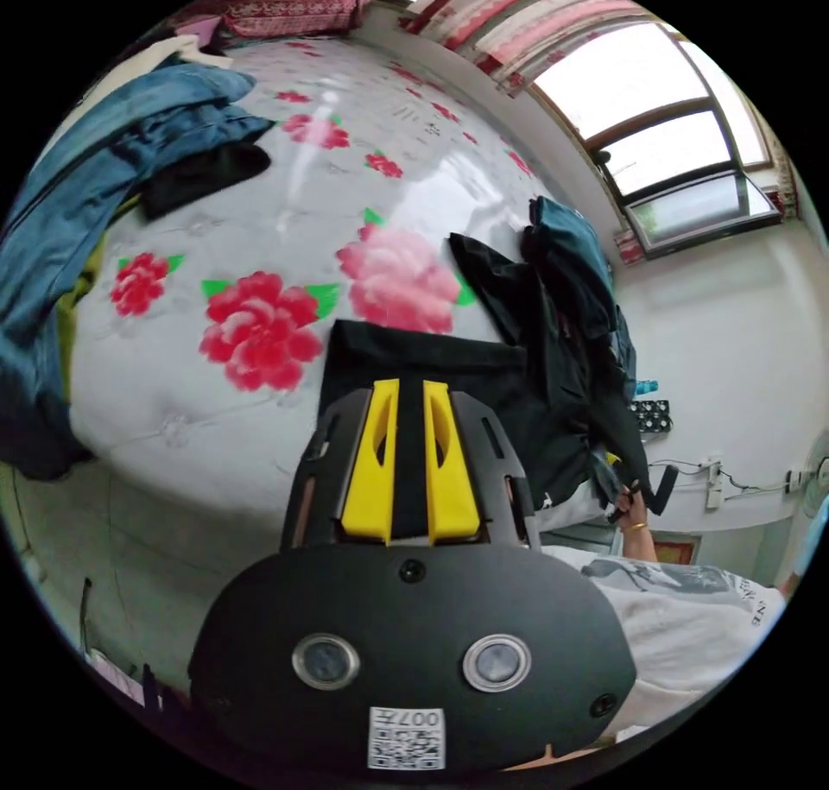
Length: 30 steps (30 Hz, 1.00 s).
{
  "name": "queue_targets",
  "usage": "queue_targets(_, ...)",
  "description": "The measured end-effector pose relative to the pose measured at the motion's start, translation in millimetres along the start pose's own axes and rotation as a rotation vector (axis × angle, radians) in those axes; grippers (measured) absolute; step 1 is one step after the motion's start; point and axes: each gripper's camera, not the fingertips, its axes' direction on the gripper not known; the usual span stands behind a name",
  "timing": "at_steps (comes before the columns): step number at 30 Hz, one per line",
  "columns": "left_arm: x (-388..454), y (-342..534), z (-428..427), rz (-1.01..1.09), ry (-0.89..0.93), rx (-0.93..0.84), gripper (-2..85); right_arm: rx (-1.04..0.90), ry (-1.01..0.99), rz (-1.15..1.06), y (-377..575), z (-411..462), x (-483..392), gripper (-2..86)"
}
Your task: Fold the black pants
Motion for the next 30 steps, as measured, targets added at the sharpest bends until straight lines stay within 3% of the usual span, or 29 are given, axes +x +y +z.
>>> queue_targets(5, 51, -75, 76, 0.095, 0.002, -0.086, 6.2, 0.003, 0.019, -0.021, -64, 17, -15, 4.7)
queue_targets(15, 149, -177, 275, 0.157, -0.06, -0.354, 10.3, -0.223, 0.172, -0.107, -105, 98, -68, 4.8)
queue_targets(19, 187, -183, 297, 0.243, -0.201, -0.334, 9.1, -0.255, 0.155, -0.08, -117, 101, -67, 5.0)
queue_targets(22, 213, -182, 317, 0.397, -0.378, -0.353, 0.5, -0.254, 0.139, -0.039, -122, 99, -62, 5.4)
queue_targets(25, 216, -193, 323, 0.528, -0.349, -0.409, -0.7, -0.253, 0.127, 0.001, -126, 97, -57, 5.7)
queue_targets(30, 167, -248, 243, 0.565, -0.62, -0.295, -0.5, -0.256, 0.121, -0.011, -130, 89, -60, 5.8)
